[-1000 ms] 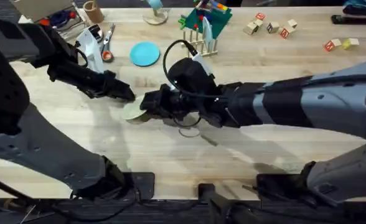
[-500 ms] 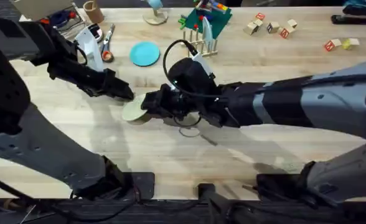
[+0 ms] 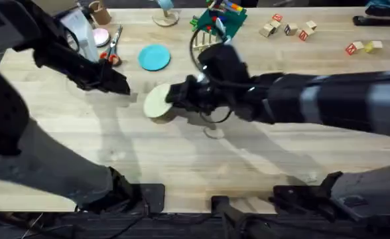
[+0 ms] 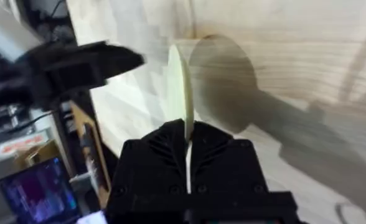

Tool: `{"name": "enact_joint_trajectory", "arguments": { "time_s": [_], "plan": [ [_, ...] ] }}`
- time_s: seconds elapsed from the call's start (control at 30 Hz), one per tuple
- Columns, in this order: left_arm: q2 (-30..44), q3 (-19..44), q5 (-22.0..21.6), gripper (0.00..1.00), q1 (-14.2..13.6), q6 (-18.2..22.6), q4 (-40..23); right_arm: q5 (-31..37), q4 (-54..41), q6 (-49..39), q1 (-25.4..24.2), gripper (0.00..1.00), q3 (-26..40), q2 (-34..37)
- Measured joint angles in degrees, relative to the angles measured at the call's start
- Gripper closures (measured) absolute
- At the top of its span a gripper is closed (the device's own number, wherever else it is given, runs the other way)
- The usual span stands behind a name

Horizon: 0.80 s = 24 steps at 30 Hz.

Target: Pick up the plates from the table one by one and place each into a slot on the dish rack.

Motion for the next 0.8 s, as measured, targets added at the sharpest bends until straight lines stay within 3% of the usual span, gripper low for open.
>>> {"name": "enact_joint_trajectory", "arguments": {
  "time_s": [0.23, 0.33, 0.47, 0.67, 0.8],
  "plan": [
    [-14.4, 0.0, 0.0, 0.959, -0.3, -2.5, 0.5, 4.0, -22.2, -6.8, -4.8, 0.967, 3.9, -9.0],
    [-20.2, 0.1, -0.7, 0.96, -1.9, -3.8, 0.2, 6.0, -31.2, -12.6, -6.4, 0.967, 8.4, -11.5],
    [-27.1, 0.1, -4.8, 0.96, -6.8, -7.7, 0.2, 8.7, -42.6, -22.3, -7.6, 0.969, 16.7, -12.9],
    [-37.2, 0.1, -15.0, 0.96, -14.6, -15.8, -0.1, 12.9, -55.7, -36.9, -8.1, 0.969, 27.5, -13.0],
    [-42.7, 0.1, -18.2, 0.96, -19.7, -19.0, -0.4, 15.4, -61.6, -45.0, -8.2, 0.97, 32.1, -13.0]
  ]
}}
